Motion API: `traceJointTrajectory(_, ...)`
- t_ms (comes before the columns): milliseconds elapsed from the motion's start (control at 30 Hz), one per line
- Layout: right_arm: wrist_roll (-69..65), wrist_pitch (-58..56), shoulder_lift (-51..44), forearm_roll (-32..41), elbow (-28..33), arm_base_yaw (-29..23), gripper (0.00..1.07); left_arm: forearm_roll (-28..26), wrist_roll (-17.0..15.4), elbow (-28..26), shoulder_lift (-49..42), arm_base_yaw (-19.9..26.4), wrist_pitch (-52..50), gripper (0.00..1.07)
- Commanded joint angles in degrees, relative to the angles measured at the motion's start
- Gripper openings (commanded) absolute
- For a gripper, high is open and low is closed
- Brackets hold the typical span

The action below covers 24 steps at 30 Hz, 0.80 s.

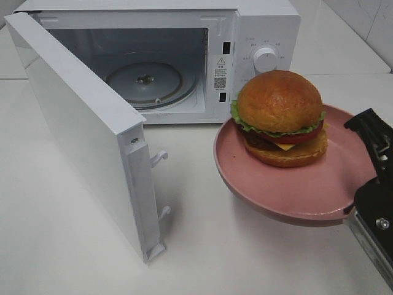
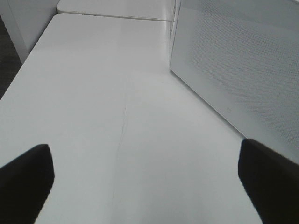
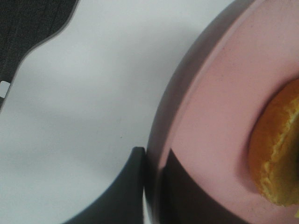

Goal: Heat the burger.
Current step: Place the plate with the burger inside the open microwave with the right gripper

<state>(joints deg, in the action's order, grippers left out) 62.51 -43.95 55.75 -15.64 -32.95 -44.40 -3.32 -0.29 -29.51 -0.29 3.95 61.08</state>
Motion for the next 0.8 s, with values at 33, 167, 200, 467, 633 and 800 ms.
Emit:
traceJointTrajectory(33, 3.67, 5.61, -0.46, 0.46, -0.40, 0.11, 0.00, 0.06, -0.52, -0.52, -0.23, 0.06, -0.11, 1.00)
traceJointTrajectory(167, 7.22, 6.93, 0.57, 2.92, -0.40, 0.11, 0.00, 0.06, -0.52, -0.52, -0.23, 0.06, -0.11, 1.00)
traceJointTrajectory(200, 7.22, 6.93, 0.57, 2.92, -0.40, 0.11, 0.00, 0.06, -0.52, -0.52, -0.23, 0.06, -0.11, 1.00)
traceJointTrajectory(467, 11.57, 10.08, 4.64, 7.28, -0.63, 2.58, 0.00, 0.06, -0.52, -0.52, -0.23, 0.06, -0.11, 1.00)
traceJointTrajectory(633, 18.91, 12.26, 6.88, 11.57, -0.63, 7.51, 0.00, 0.06, -0.52, -0.52, -0.23, 0.06, -0.11, 1.00)
traceJointTrajectory(800, 24.58, 16.04, 8.59, 17.02, -0.63, 10.03, 0.00, 0.06, -0.52, -0.52, -0.23, 0.06, -0.11, 1.00)
